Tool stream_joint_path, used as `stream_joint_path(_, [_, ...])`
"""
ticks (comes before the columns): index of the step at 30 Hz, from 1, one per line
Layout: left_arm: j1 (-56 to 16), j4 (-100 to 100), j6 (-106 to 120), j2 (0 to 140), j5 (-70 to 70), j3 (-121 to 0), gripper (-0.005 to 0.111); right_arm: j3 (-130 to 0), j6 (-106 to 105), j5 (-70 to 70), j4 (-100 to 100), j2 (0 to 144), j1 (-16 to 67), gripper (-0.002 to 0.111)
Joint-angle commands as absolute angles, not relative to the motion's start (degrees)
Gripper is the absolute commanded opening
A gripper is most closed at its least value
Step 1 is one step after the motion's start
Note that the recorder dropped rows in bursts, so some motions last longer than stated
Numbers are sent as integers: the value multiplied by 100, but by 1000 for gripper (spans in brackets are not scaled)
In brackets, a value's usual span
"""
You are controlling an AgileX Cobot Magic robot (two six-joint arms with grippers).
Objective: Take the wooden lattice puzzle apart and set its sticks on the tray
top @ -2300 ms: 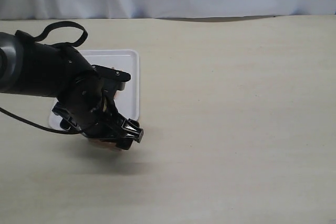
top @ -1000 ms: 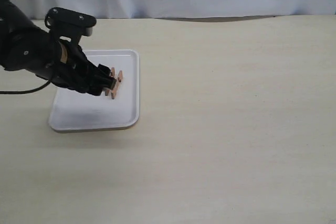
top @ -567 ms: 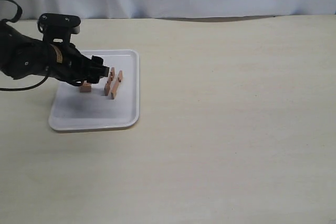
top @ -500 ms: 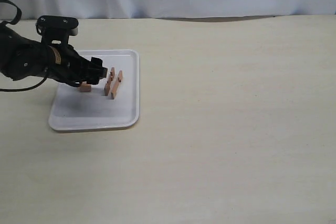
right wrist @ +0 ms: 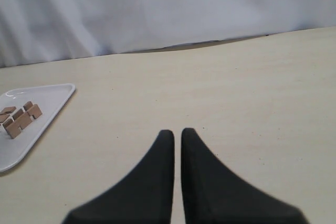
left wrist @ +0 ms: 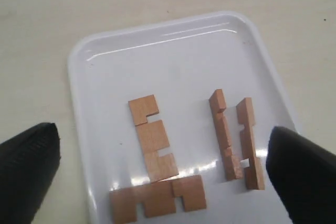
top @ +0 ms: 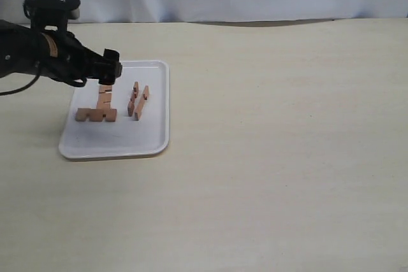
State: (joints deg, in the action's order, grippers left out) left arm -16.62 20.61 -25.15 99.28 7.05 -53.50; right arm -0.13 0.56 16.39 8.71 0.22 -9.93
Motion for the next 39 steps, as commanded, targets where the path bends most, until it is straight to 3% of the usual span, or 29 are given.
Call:
stream_joint_path(1, [-1673, 2061, -2529, 9230, 1399, -5341, 104, 0, 61, 1630, 851, 0, -980, 4])
stream_joint_path(11, [-1673, 2007, -2355, 8002, 3125, -5341, 99, 0, 61, 1630, 851, 0, -980, 4])
stream_joint_path(13, [-1673, 1824, -2031, 7893, 3520, -5341, 85, 0, 61, 1630, 851, 0, -980, 4])
stream_joint_path(19, [-1673, 706, -549, 7783, 4561, -5341, 5, 0, 61, 1630, 851, 0, -980, 4])
stream_joint_path(20, [-1673, 565, -338, 7783, 4737, -5341, 0, 0, 61, 1630, 851, 0, -980, 4])
stream_joint_path(29, [-1226, 520, -267, 7289, 5357, -5331, 0, 0, 61, 1630, 851, 0, -980, 4])
stream_joint_path(39, [-553, 525, -392, 4468, 4110, -4246, 0, 0, 61, 1630, 851, 0, -980, 4])
